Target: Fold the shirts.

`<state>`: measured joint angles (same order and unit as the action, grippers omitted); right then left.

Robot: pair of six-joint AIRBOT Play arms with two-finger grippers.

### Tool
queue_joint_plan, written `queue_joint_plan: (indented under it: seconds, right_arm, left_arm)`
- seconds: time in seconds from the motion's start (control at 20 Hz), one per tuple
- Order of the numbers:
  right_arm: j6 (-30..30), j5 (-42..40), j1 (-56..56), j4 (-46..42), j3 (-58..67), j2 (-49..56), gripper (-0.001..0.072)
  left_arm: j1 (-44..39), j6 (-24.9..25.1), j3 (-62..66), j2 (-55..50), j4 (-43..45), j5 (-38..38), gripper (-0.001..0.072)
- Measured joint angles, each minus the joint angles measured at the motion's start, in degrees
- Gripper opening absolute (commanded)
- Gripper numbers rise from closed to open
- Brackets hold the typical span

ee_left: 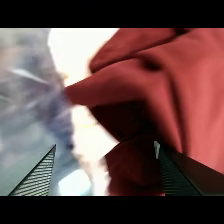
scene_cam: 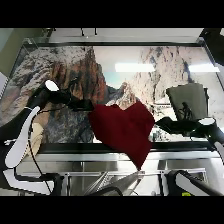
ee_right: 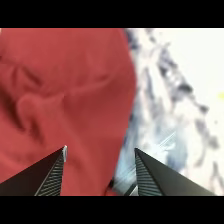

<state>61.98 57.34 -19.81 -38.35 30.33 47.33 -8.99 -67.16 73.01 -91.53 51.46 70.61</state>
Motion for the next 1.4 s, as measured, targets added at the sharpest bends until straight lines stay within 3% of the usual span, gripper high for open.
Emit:
queue_joint_plan:
  seconds: [0.15, 0.2, 0.3, 0.35, 0.4, 0.8, 1.2, 1.4]
  right_arm:
    - [-3.89, -1.03, 1.01, 3.17, 3.17, 8.94, 0.0496]
    - [-4.81, -0.68, 2.08, 4.33, 4.57, 11.5, 0.0466]
    - [-6.12, -1.42, 4.9, 4.42, 7.32, 15.04, 0.0257]
    - [-6.54, -1.88, 6.45, 4.24, 8.7, 16.17, 0.0129]
    - [-6.91, -2.38, 8.13, 3.67, 10.27, 17.09, 0.0041]
    - [-7.19, 6.78, 13.73, 5.7, 30.32, 12.46, 0.0022]
    - [-3.3, 10.05, 14.12, 3.3, 45.88, -10.14, 0.0022]
    - [-0.57, 9.77, 14.12, -1.92, 47.12, -19.89, 0.0022]
  left_arm:
    - [-3.1, 1.53, 1.33, -2.56, -1.62, 1.22, 0.0698]
    - [-4.15, 1.77, 1.55, -2.97, -1.62, 1.55, 0.0681]
    - [-6.01, 2.19, 2.01, -3.52, -1.64, 1.95, 0.0401]
    - [-6.71, 2.32, 2.4, -3.65, -1.64, 2.27, 0.0175]
    - [-7.28, 2.32, 2.93, -3.8, -1.64, 2.4, 0.0014]
    - [-8.41, 0.31, 16.2, 0.55, -1.57, 9.14, 0.0011]
    - [-8.46, -4.13, 37.33, 17.77, -0.83, 12.85, 0.0011]
    - [-8.48, -6.32, 41.62, 26.25, 5.77, 12.98, 0.0011]
